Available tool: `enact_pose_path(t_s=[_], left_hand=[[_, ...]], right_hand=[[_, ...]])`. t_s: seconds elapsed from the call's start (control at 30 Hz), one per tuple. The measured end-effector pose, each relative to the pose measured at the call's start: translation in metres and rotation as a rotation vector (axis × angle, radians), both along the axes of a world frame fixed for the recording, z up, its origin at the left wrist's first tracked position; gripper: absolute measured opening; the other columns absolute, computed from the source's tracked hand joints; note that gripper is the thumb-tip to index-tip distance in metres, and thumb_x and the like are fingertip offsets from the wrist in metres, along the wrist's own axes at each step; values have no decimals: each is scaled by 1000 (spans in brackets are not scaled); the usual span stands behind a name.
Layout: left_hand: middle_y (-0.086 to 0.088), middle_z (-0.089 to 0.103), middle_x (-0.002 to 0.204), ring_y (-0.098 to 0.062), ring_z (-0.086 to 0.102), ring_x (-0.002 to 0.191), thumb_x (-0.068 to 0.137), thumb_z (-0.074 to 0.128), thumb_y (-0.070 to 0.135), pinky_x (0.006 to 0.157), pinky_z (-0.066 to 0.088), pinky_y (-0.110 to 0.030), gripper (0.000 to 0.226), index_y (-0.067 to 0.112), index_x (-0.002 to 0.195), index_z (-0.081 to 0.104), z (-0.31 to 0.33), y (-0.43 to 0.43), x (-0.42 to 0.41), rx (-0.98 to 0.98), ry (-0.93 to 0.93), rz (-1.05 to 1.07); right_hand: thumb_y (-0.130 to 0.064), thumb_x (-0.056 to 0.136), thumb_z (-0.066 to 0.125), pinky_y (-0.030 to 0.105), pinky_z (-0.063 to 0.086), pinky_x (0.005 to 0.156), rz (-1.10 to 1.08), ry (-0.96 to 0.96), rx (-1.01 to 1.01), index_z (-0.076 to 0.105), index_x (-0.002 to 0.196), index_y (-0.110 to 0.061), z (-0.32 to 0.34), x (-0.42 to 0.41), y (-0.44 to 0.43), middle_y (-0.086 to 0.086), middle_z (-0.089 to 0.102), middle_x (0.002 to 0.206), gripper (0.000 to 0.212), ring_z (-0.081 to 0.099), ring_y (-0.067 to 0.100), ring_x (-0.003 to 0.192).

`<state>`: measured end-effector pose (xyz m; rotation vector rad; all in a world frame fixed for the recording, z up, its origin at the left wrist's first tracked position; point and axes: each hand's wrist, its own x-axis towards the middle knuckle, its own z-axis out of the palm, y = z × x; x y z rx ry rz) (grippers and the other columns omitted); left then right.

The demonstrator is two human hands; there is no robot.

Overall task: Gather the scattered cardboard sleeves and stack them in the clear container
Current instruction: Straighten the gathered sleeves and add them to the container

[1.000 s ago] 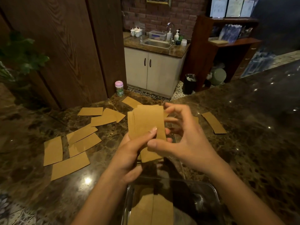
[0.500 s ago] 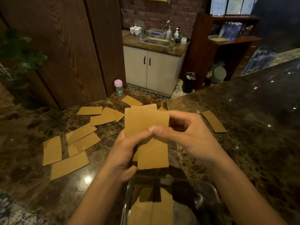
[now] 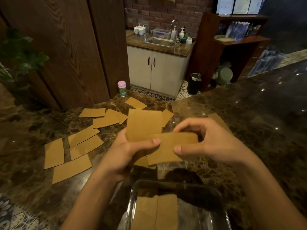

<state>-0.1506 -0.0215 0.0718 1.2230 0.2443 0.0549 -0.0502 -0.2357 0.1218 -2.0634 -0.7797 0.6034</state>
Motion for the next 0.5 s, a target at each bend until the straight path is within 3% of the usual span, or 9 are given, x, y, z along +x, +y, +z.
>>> enact_pose_path(t_s=[0.13, 0.23, 0.3, 0.37, 0.43, 0.5], left_hand=[[-9, 73, 97, -26, 72, 87, 71, 79, 9, 66, 58, -33, 47, 9, 115, 62, 1, -6, 2, 21, 0, -140], [-17, 72, 112, -36, 69, 97, 72, 82, 22, 75, 57, -42, 60, 12, 126, 59, -3, -6, 2, -95, 7, -72], [-24, 69, 121, -43, 68, 103, 76, 77, 25, 86, 55, -52, 64, 14, 135, 53, -3, -5, 2, -211, -6, -45], [-23, 70, 120, -42, 70, 102, 79, 73, 19, 86, 56, -51, 61, 11, 136, 50, -1, -7, 2, -204, -46, -9], [-19, 73, 114, -40, 73, 97, 76, 74, 14, 76, 60, -43, 59, 12, 131, 54, 1, -10, 3, -181, -68, 35], [-14, 75, 110, -35, 73, 99, 71, 76, 12, 72, 60, -36, 57, 13, 125, 59, 1, -13, 5, -157, -77, 82]], right_hand=[[-36, 79, 87, 44, 60, 81, 93, -36, -15, 77, 101, -29, 6, -5, 4, -4, 79, 86, 25, 75, 12, 81], [-34, 84, 82, 45, 63, 80, -110, -109, 97, 76, 99, -27, -2, -5, 6, -4, 79, 89, 17, 77, 13, 82], [-31, 91, 76, 46, 64, 77, -292, -47, 250, 71, 104, -23, -10, -5, 6, -2, 80, 93, 17, 79, 16, 83], [-24, 93, 71, 44, 63, 71, -378, 135, 441, 67, 115, -18, -15, -9, 7, 4, 81, 96, 23, 79, 22, 84], [-22, 87, 73, 38, 62, 74, -376, 299, 573, 64, 128, -19, -21, -14, 10, 5, 81, 107, 42, 79, 24, 94], [-25, 76, 77, 36, 62, 80, -347, 330, 595, 63, 132, -23, -27, -21, 13, 2, 78, 116, 58, 76, 22, 104]])
